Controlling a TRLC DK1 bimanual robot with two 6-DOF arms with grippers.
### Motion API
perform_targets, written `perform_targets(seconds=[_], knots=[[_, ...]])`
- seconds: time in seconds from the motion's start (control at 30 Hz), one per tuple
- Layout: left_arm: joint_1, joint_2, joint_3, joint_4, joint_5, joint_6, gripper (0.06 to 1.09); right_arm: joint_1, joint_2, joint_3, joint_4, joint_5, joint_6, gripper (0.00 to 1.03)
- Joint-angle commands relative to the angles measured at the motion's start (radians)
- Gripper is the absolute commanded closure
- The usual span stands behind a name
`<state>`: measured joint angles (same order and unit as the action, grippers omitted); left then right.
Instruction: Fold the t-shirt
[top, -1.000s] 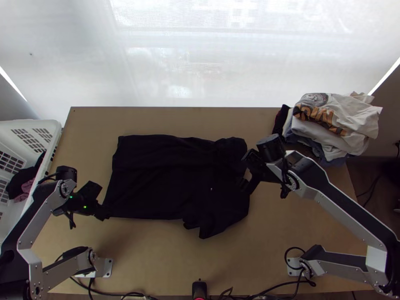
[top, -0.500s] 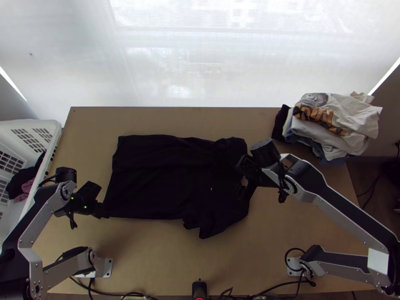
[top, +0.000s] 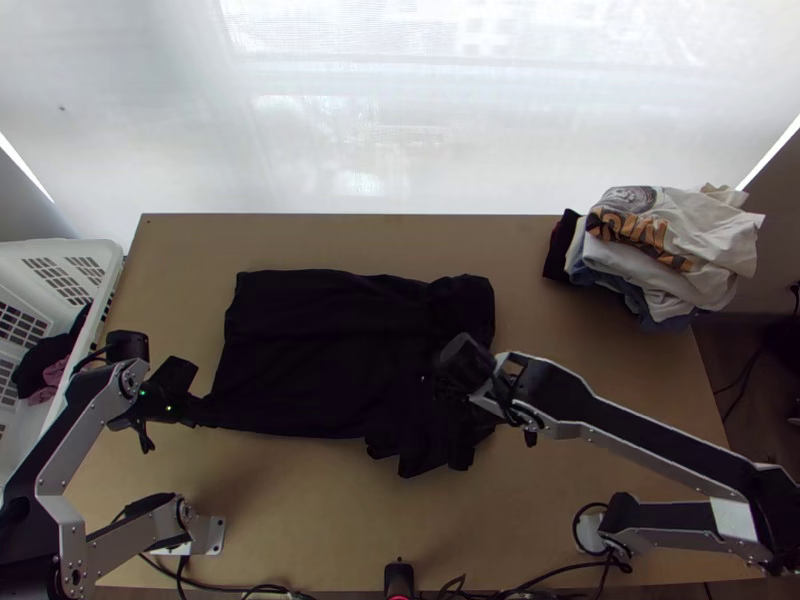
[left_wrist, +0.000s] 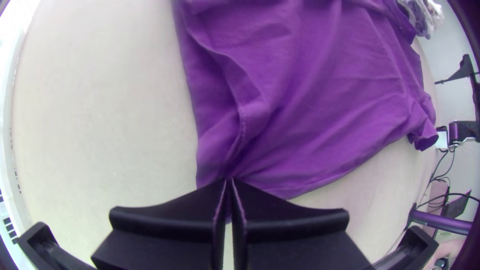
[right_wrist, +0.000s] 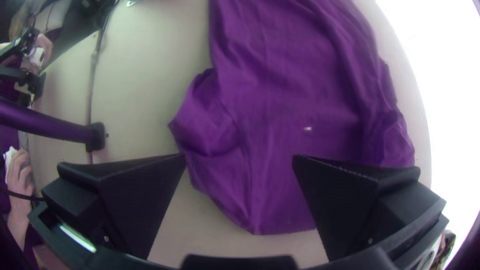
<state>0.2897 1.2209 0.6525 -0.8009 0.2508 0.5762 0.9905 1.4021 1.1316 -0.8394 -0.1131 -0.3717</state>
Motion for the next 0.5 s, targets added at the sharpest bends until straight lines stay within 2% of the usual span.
perform_targets(seconds=[0.0,0.17,0.47], knots=[[-0.004,0.0,0.024,0.022,0.005,-0.038,1.05,0.151,0.129,0.011,0.046,-0.007,0.002,0.04],[-0.006,0.002,0.047,0.025,0.005,-0.045,1.05,0.189,0.204,0.065,0.112,-0.007,0.047,0.05],[-0.006,0.011,0.03,0.054,0.008,-0.058,1.05,0.191,0.242,0.043,0.154,-0.007,0.062,0.07]])
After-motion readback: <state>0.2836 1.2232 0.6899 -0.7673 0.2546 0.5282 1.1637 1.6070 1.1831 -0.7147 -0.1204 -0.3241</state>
